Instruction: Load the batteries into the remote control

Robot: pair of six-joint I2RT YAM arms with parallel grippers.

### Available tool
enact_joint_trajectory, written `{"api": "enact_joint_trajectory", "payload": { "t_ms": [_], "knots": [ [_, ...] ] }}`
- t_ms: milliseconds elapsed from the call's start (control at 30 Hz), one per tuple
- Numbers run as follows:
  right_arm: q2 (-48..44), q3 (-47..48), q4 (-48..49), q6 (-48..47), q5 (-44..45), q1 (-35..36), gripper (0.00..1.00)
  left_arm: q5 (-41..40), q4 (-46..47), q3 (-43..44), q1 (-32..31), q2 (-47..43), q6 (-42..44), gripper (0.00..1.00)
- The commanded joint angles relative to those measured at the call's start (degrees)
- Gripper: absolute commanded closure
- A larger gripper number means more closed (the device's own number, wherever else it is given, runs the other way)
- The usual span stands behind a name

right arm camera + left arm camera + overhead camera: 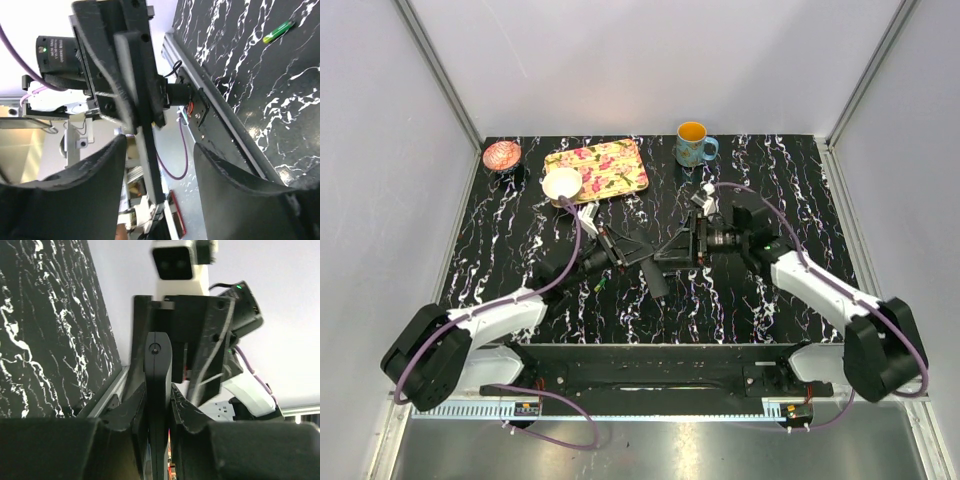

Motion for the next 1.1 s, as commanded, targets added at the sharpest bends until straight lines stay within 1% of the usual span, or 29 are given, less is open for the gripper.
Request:
{"api": "enact_joint_trajectory", "payload": {
  "t_ms": [0, 67, 100, 133, 167, 200, 233, 267, 300, 333, 367, 433, 467, 500, 533, 567, 600, 633, 700, 733, 767, 867, 933, 967, 1067],
  "knots": [
    [-8.8, 4.63, -12.65, -8.3, 3.98, -1.12, 0.33, 3.02, -4.54, 3.37, 3.15, -1.08, 2.14, 1.0],
    [-12.4, 4.9, -17.23, -10.67, 3.71, -1.12, 0.31, 2.93, -7.7, 5.47, 4.57, -0.9, 3.1, 1.0],
    [-13.55, 5.08, -18.99, -11.81, 5.01, -1.2, 0.31, 2.85, -8.93, 6.26, 5.79, -0.81, 4.59, 1.0],
    [-14.69, 5.26, -23.88, -13.3, 6.68, -1.29, 0.31, 2.5, -13.12, 8.27, 6.33, -0.9, 6.17, 1.0],
    [-16.79, 5.61, -27.32, -17.32, 9.48, -1.29, 0.31, 1.8, -18.03, 10.12, 6.77, -0.99, 8.45, 1.0],
    [-17.6, 6.65, -31.19, -19.36, 19.69, -1.29, 0.31, -1.69, -24.61, 12.66, 7.03, -0.9, 15.86, 1.0],
    [-18.65, 6.75, -37.84, -20.86, 25.79, -1.29, 0.32, -5.46, -42.34, 20.26, 7.04, -0.29, 20.9, 1.0],
    [-20.14, 6.75, -40.6, -22.79, 31.86, -1.29, 0.32, -10.03, -51.3, 24.68, 6.43, 1.2, 25.47, 1.0],
    [-20.68, 6.84, -43.07, -23.16, 43.67, -1.2, 0.33, -18.95, -59.05, 29.17, 5.38, 5.21, 32.92, 1.0],
    [-21.03, 6.75, -46.48, -23.68, 48.31, -1.29, 0.33, -23.04, -70.61, 36.43, 5.02, 7.78, 35.86, 1.0],
    [-21.55, 6.66, -47.39, -24.65, 54.36, -1.29, 0.33, -30.39, -75.08, 39.03, 4.41, 9.72, 37.89, 1.0],
    [-21.56, 6.66, -49.67, -26.06, 58.44, -1.29, 0.33, -35.89, -83.16, 42.9, 4.31, 13.93, 41.16, 1.0],
    [-21.47, 6.75, -50.29, -26.41, 61.33, -1.2, 0.33, -42.35, -85.47, 43.44, 4.22, 14.83, 41.16, 1.0],
    [-21.3, 6.84, -50.73, -26.94, 62.41, -1.2, 0.33, -45.37, -88.19, 44.84, 4.22, 16.23, 38.9, 1.0],
    [-21.12, 6.75, -51.09, -27.64, 63.46, -1.2, 0.33, -48.01, -92.83, 45.73, 4.22, 18.94, 38.18, 1.0],
    [-21.12, 6.58, -51.18, -27.82, 65.39, -1.2, 0.33, -52.83, -95.49, 46.78, 4.31, 21.05, 37.04, 1.0],
    [-21.12, 6.49, -51.18, -28.17, 65.84, -1.29, 0.33, -54.7, -97.95, 49.14, 4.31, 22.81, 35.03, 1.0],
    [-21.03, 6.49, -50.92, -28.69, 66.02, -1.29, 0.32, -56.11, -101.72, 50.47, 4.14, 26.83, 34.66, 1.0],
    [-20.86, 6.66, -50.56, -28.79, 66.11, -1.29, 0.33, -60.51, -106.3, 55.02, 4.22, 30.29, 32.73, 1.0],
    [-20.86, 6.75, -50.13, -28.61, 65.5, -1.2, 0.32, -62.44, -110.07, 56.27, 4.22, 31.96, 32.12, 1.0],
    [-20.77, 6.75, -49.95, -28.53, 64.36, -1.29, 0.32, -65.76, -111.58, 57.33, 4.4, 33.71, 31.24, 1.0],
    [-21.03, 6.32, -48.81, -27.82, 62.16, -1.2, 0.32, -69.03, -114.84, 59.18, 6.32, 35.05, 31.32, 1.0],
    [-21.47, 6.14, -48.19, -27.47, 61.72, -1.2, 0.32, -70.18, -115.55, 58.31, 8.08, 35.22, 31.84, 1.0],
    [-21.56, 5.7, -47.93, -27.47, 60.93, -1.29, 0.32, -70.71, -115.38, 57.69, 10.09, 35.57, 33.33, 1.0],
    [-21.65, 4.91, -46.43, -27.64, 59.0, -1.29, 0.32, -68.97, -112.92, 55.93, 14.05, 38.12, 37.54, 1.0]
  ]
}}
